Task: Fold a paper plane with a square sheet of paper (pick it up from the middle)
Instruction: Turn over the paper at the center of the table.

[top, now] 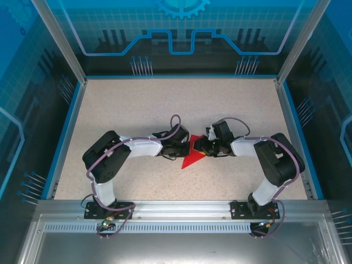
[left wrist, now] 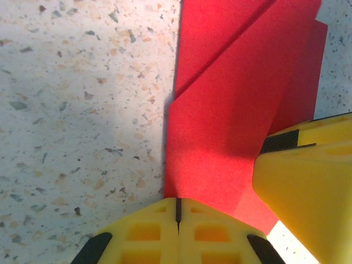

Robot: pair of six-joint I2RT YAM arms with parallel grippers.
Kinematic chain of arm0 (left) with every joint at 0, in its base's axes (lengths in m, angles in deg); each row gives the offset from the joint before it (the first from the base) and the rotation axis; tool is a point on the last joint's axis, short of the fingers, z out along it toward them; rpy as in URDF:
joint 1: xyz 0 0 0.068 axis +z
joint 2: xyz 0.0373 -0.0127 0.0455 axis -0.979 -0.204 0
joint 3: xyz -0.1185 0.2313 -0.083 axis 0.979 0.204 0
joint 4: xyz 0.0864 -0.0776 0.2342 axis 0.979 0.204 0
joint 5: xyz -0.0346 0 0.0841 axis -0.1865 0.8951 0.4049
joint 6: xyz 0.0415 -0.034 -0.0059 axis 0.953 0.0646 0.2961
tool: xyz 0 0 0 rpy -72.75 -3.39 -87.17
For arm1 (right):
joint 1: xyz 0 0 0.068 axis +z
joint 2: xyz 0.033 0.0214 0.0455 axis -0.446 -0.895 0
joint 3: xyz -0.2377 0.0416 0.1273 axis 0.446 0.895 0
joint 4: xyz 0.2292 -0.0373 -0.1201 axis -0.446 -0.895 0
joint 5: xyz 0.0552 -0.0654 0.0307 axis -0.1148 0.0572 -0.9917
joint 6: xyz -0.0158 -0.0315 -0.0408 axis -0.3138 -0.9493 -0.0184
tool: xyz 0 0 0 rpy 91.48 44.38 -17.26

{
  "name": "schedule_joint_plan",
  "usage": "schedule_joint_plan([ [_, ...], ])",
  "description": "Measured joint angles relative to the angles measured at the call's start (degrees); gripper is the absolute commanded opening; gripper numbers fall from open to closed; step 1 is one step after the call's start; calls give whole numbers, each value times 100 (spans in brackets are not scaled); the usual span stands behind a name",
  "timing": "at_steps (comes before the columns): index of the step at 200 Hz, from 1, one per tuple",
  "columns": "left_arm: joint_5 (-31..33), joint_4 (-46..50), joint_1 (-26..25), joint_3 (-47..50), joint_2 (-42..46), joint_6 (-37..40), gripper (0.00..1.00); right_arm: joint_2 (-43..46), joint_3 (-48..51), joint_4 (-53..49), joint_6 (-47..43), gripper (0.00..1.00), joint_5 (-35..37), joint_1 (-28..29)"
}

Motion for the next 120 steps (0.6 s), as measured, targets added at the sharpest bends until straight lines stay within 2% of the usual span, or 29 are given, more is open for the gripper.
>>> schedule_joint_plan([
  [96,-7,-127,153,229,160,-68,10,-227,127,911,603,27,-127,87],
  [120,-4,-125,219,304,243,-72,15,-227,240,1032,804,24,-101,87],
])
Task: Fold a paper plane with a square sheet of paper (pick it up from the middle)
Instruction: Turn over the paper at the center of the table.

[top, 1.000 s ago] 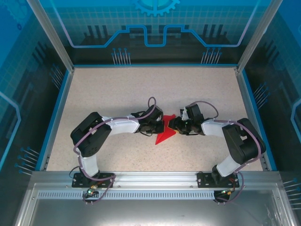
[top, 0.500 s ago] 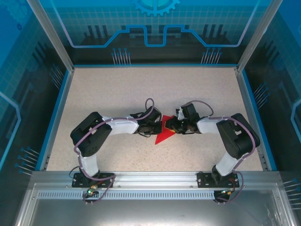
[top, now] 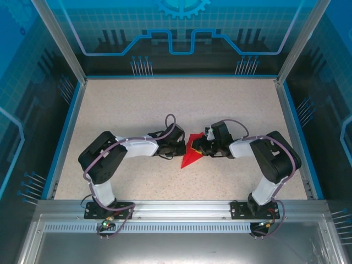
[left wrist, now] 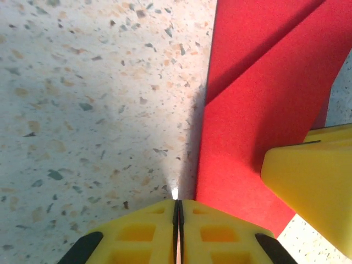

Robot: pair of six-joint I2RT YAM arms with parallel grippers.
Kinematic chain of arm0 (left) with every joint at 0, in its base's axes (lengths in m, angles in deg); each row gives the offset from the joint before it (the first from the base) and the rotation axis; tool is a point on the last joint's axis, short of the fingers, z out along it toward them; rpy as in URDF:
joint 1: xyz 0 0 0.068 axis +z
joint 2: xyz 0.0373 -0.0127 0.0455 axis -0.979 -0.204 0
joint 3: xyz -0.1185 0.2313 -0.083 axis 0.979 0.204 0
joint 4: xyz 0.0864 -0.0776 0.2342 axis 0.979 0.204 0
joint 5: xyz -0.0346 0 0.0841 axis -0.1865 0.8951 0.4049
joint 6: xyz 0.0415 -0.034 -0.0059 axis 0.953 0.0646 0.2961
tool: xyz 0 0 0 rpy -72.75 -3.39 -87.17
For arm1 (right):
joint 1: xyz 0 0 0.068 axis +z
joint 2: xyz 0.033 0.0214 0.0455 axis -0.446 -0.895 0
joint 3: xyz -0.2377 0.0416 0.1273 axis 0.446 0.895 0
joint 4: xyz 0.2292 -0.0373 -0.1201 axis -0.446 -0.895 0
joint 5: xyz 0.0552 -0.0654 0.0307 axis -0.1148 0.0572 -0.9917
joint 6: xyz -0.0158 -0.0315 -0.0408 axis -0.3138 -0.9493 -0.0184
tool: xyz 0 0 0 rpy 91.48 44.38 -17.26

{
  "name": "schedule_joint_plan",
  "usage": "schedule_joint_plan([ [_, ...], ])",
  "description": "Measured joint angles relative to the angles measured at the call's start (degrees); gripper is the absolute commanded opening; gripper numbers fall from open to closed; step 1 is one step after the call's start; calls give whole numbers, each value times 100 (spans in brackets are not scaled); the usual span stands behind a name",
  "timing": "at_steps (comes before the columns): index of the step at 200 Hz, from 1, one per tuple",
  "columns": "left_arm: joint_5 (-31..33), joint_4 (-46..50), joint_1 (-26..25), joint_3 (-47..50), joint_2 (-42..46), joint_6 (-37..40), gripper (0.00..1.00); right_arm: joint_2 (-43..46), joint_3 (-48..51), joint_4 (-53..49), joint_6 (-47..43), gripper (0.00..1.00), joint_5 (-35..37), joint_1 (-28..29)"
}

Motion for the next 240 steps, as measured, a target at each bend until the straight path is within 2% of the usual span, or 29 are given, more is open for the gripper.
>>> schedule_joint_plan([
  [22,-2,9,48,44,109,-33,23,-13,24,83,116,19,39,4],
  [53,-101,26,205,83,323,-153,45,-57,28,201,195,6,107,68],
  [63,-201,28,313,96,396,-116,54,-57,31,238,184,4,103,74],
  [89,-527,57,671,157,638,-74,77,31,44,319,118,4,70,72],
  [108,-765,72,935,243,925,-37,98,264,44,424,9,4,-168,-7],
  [129,-1119,153,1220,262,1307,26,99,520,-31,645,-48,4,-619,-243],
  [159,-1958,15,1519,262,1716,-160,99,662,-299,1051,111,5,-1349,-636],
  [196,-3082,-857,1517,326,1784,-872,99,671,-603,1659,728,6,-1985,-855],
  [240,-3764,-1777,1491,599,1753,-1563,98,671,-776,2315,1523,6,-2326,-855],
])
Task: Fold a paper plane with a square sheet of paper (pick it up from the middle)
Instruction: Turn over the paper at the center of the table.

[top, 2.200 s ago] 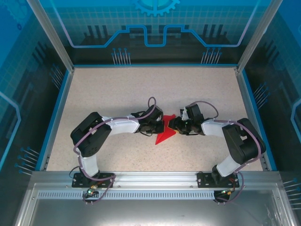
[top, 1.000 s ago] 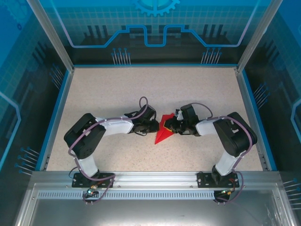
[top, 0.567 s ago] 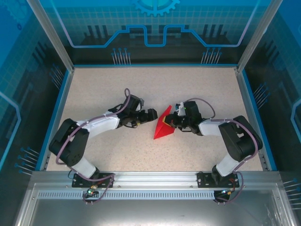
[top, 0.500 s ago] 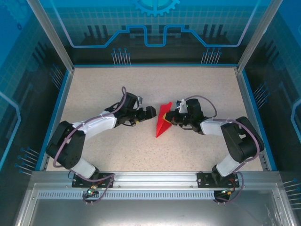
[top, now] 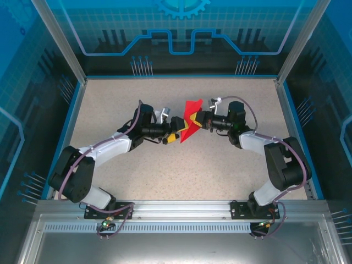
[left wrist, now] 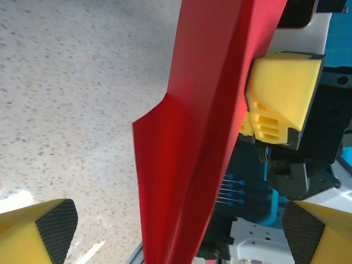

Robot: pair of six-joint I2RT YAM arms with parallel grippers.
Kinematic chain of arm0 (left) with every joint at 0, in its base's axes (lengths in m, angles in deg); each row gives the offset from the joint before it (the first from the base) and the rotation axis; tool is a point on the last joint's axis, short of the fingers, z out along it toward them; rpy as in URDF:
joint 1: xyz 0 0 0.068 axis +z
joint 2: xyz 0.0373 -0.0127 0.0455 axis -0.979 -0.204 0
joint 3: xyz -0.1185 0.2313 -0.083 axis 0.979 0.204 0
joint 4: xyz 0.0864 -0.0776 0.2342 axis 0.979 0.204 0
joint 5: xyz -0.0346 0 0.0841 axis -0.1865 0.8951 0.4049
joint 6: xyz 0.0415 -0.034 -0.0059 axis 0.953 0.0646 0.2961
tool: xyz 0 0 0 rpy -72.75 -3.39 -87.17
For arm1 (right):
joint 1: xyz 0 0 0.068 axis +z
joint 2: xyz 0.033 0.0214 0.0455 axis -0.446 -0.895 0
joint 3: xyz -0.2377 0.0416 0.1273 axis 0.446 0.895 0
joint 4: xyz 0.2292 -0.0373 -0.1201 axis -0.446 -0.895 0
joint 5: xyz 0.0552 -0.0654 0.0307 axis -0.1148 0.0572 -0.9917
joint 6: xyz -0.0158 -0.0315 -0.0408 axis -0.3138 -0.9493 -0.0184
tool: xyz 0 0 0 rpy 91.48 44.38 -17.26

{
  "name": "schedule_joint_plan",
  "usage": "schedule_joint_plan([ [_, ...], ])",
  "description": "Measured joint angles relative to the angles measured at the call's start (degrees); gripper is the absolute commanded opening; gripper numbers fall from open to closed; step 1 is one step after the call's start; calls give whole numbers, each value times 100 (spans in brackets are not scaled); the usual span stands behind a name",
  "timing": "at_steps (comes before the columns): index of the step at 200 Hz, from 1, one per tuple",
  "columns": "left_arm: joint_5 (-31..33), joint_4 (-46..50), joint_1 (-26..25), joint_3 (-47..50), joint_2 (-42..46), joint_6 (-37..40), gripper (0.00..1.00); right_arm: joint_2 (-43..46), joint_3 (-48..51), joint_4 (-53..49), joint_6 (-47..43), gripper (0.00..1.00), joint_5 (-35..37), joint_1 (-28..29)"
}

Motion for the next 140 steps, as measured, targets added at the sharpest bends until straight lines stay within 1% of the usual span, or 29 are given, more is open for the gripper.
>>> schedule_joint_plan([
  [16,-129,-382,-35,7,-92,-214,94,-2,-20,262,297,7,-50,0],
  [30,-205,-811,-83,66,-188,-450,87,-17,-20,507,553,7,-105,7],
  [47,-249,-1261,-116,160,-286,-671,72,-63,-22,688,772,7,-136,52],
  [59,-256,-1508,-120,197,-337,-841,65,-92,-22,723,863,7,-153,98],
  [91,-254,-1930,-118,225,-350,-949,55,-122,-22,741,922,7,-240,151],
  [118,-251,-1941,-118,225,-350,-894,48,-216,-22,739,920,7,-302,157],
  [140,-219,-1875,-118,225,-350,-778,45,-332,-20,726,914,7,-372,157],
])
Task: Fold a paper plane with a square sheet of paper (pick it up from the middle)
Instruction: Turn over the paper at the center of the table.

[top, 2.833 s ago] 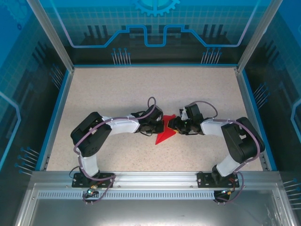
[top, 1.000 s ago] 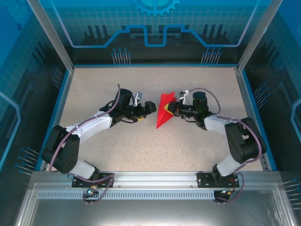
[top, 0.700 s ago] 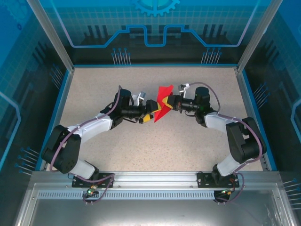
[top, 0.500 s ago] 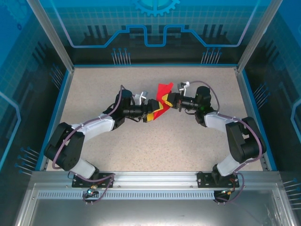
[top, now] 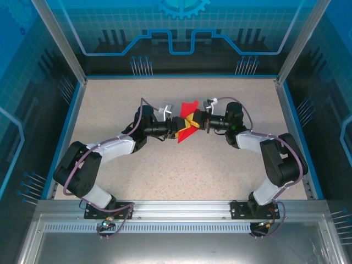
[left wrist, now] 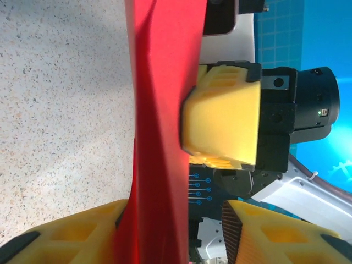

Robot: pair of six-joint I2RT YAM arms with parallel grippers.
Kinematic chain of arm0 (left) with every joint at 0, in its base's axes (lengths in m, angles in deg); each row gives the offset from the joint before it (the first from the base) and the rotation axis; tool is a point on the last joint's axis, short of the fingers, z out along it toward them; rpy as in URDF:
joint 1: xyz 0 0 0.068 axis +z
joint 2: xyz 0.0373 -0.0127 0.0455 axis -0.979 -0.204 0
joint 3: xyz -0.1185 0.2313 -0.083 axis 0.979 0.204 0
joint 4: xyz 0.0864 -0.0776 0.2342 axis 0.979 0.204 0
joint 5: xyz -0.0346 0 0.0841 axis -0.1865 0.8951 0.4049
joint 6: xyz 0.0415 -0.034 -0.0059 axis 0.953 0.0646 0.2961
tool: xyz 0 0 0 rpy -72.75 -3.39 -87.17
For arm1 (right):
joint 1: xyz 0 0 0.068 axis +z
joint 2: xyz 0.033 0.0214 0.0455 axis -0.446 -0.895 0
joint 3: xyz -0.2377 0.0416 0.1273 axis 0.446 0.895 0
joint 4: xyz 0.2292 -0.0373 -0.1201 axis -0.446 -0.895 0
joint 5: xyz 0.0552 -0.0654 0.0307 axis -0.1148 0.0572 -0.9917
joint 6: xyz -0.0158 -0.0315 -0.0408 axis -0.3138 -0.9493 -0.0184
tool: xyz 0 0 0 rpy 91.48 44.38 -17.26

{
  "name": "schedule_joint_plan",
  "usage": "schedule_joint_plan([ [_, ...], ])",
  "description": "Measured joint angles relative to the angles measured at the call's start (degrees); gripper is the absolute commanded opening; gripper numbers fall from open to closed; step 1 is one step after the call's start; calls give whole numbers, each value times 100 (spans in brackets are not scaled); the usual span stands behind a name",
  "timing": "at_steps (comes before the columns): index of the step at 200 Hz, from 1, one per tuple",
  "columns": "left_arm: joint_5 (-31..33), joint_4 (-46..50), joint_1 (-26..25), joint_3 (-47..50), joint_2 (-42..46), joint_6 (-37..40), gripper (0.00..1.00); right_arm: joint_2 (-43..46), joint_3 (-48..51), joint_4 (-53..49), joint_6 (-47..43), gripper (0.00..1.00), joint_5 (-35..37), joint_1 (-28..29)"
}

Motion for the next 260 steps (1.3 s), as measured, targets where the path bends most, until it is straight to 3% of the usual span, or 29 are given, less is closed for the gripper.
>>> schedule_joint_plan([
  [64,160,177,7,0,2,184,28,-92,39,-166,-240,8,-208,0],
  [103,221,238,17,24,2,273,7,-92,81,-282,-378,11,-256,0],
  [115,227,291,17,26,2,282,5,-92,81,-321,-433,17,-264,-2],
  [138,306,562,17,13,2,385,4,-35,79,-688,-680,40,-262,-9],
  [164,669,1534,17,-151,2,833,7,404,4,-2103,-1591,67,-7,-140],
  [202,2293,3965,-28,-925,153,2031,9,1434,-313,-4415,-3145,80,1248,-236],
  [260,5866,6782,-671,-2262,175,3067,12,2039,-282,-5882,-3969,82,2839,-249],
])
